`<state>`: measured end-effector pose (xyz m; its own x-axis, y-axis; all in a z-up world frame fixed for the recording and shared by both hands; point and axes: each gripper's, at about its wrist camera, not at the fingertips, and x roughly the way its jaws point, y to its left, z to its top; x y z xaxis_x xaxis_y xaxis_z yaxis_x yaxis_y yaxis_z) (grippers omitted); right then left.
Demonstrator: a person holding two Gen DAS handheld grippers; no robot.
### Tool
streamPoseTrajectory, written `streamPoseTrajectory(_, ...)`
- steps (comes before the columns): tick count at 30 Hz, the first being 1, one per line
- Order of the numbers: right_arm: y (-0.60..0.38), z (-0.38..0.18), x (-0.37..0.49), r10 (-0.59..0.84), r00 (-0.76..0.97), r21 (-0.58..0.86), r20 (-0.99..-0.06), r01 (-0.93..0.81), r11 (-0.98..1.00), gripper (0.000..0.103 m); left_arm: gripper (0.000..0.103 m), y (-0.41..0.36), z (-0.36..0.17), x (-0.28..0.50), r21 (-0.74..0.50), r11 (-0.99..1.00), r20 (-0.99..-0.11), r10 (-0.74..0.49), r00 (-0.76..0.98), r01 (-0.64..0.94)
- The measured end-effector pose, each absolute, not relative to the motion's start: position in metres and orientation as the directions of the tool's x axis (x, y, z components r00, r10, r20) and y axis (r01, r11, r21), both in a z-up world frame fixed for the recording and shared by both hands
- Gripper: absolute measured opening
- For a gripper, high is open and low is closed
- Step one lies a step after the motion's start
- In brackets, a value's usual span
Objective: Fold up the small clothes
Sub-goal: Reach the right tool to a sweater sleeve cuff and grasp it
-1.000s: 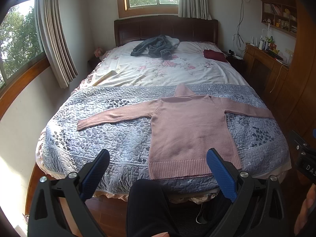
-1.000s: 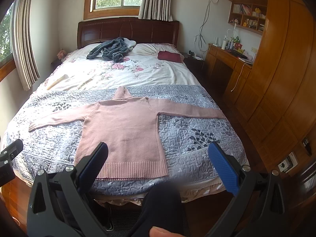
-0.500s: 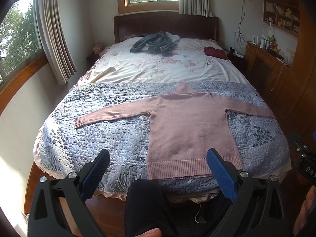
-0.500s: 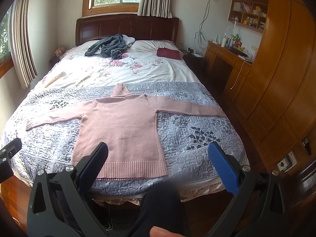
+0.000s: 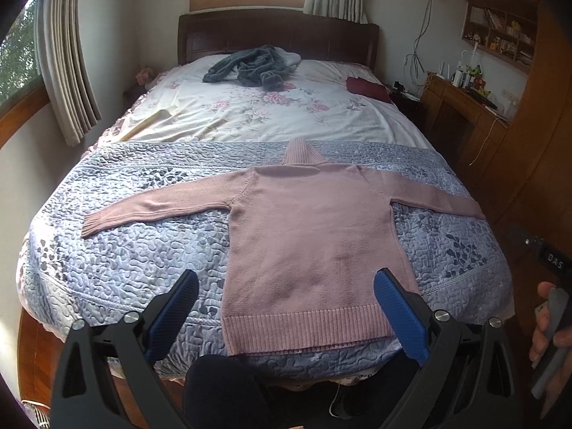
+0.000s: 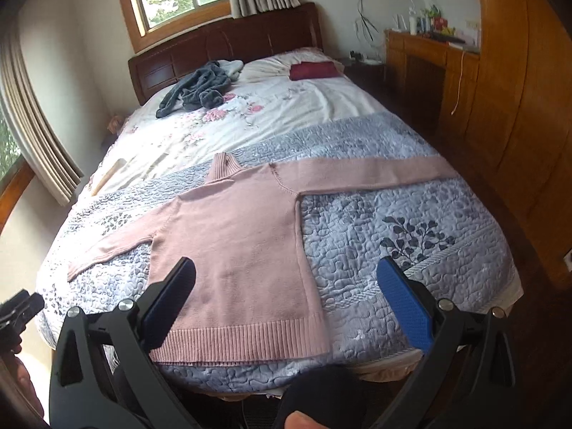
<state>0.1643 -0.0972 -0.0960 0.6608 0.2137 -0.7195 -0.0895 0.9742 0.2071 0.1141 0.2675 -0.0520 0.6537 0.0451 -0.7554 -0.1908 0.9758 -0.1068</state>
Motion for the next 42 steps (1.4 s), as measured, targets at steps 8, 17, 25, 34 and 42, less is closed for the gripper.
streamPoseTrajectory(8,-0.239,-0.203,0.287,0.263,0.562,0.464,-0.784,0.251,0.85,0.095,0.099,0.263,-0.114,0.191,-0.148,0.969,-0.818,-0.008,0.575,-0.198)
streamPoseTrajectory(17,-0.381,-0.3,0.381,0.359,0.622,0.693,-0.695,0.449,0.564,0.056,0.099,0.27,-0.159,0.247,-0.29,0.935,-0.783,-0.11,0.613,-0.203)
streamPoseTrajectory(25,-0.468,-0.354,0.454,0.371,0.721,0.811,-0.585,0.501,0.303,0.04,0.099,0.276,-0.208,0.286,-0.442,0.857,-0.789,-0.229,0.571,-0.266)
streamPoseTrajectory(34,-0.493,-0.392,0.498,0.331,0.715,0.787,-0.616,0.554,0.27,0.031,0.099,0.299,-0.224,0.299,-0.542,0.775,-0.742,-0.261,0.618,-0.324)
streamPoseTrajectory(42,-0.493,-0.393,0.516,0.324,0.716,0.786,-0.618,0.547,0.289,0.032,0.099,0.321,-0.242,0.296,-0.672,0.659,-0.677,-0.361,0.641,-0.339)
